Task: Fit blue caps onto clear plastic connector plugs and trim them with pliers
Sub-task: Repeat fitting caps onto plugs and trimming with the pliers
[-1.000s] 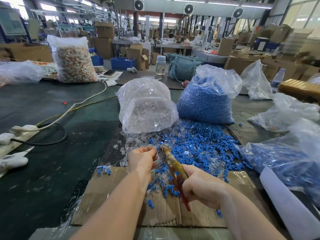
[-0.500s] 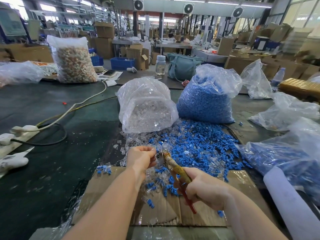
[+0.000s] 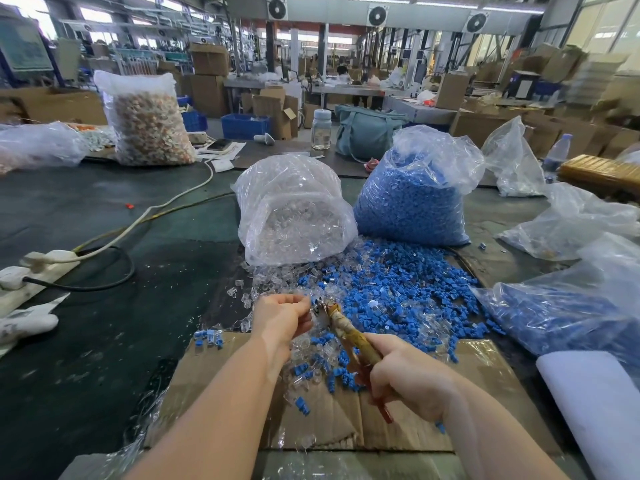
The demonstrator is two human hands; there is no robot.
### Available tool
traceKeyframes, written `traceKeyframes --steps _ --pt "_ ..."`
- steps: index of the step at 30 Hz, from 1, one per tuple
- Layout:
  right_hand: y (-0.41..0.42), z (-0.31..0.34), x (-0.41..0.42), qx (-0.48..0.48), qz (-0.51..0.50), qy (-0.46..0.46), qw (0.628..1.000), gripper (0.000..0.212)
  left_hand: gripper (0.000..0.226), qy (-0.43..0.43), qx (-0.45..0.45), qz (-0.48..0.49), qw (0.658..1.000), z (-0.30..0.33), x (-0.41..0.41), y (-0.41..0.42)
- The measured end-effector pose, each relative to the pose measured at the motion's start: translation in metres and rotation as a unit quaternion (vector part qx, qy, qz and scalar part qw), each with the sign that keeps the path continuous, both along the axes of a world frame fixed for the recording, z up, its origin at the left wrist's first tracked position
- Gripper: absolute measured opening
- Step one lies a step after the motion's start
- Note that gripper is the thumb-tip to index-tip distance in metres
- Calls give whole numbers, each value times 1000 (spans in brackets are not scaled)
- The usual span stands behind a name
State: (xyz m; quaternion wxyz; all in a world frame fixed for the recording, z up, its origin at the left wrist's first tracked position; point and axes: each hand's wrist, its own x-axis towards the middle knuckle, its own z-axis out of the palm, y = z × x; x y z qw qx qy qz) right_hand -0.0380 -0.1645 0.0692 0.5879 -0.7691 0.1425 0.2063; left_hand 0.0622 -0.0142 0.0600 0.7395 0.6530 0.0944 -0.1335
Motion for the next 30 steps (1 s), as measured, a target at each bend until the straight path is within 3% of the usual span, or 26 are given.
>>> traceKeyframes --steps 5,11,30 --pt "-4 3 -1 45 -9 23 999 52 4 14 -6 -41 999 1 1 -2" --pt "-7 7 -6 102 -3 22 994 54 1 6 -9 -23 1000 2 2 -3" --pt "-2 10 -6 6 39 1 999 54 5 -32 52 -30 998 1 2 -4"
